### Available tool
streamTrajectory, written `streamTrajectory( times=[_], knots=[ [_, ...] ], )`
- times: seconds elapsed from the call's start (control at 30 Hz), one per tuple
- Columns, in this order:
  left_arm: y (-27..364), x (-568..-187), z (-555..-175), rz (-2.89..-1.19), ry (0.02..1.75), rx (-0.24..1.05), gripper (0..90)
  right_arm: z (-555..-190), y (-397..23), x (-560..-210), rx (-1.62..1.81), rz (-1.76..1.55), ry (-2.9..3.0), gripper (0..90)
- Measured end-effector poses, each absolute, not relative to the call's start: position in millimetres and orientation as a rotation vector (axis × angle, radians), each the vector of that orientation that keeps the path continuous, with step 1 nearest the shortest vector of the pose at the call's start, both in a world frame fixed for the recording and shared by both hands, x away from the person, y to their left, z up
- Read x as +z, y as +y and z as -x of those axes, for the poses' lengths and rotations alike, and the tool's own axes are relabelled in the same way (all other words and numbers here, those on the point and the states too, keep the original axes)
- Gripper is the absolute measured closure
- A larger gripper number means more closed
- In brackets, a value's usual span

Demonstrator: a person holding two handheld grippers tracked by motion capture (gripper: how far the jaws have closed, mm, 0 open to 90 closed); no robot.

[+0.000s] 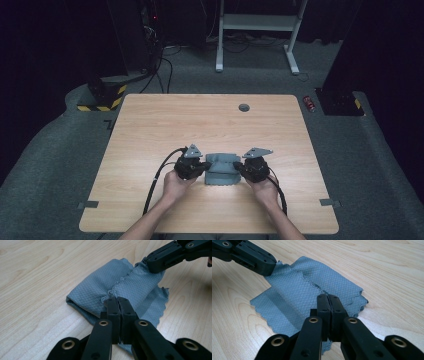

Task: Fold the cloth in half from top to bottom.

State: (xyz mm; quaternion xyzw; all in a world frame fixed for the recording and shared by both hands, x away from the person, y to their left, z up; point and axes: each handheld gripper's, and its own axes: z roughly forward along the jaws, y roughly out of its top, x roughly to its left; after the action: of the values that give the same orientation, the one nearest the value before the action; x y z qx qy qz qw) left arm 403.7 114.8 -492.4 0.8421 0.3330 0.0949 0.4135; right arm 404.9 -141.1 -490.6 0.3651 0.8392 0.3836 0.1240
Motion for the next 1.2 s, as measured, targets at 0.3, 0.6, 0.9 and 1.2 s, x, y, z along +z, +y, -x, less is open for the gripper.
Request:
streamTrajectory(
  times=[0.3, 0.6, 0.9, 1.2],
  knots=[
    [116, -499, -401, -2.135, 0.851, 0.237, 87.8, -402, -138, -497, 1.093, -1.069, 2.461, 88.3],
    [119, -501, -398, -2.123, 0.862, 0.226, 86.1, -400, -140, -501, 1.096, -1.085, 2.465, 87.1],
    [120, -502, -390, -2.121, 0.842, 0.208, 87.8, -391, -140, -499, 1.119, -1.069, 2.469, 86.9],
    [124, -509, -378, -2.133, 0.831, 0.188, 84.4, -377, -145, -504, 1.131, -1.058, 2.481, 81.9]
  ],
)
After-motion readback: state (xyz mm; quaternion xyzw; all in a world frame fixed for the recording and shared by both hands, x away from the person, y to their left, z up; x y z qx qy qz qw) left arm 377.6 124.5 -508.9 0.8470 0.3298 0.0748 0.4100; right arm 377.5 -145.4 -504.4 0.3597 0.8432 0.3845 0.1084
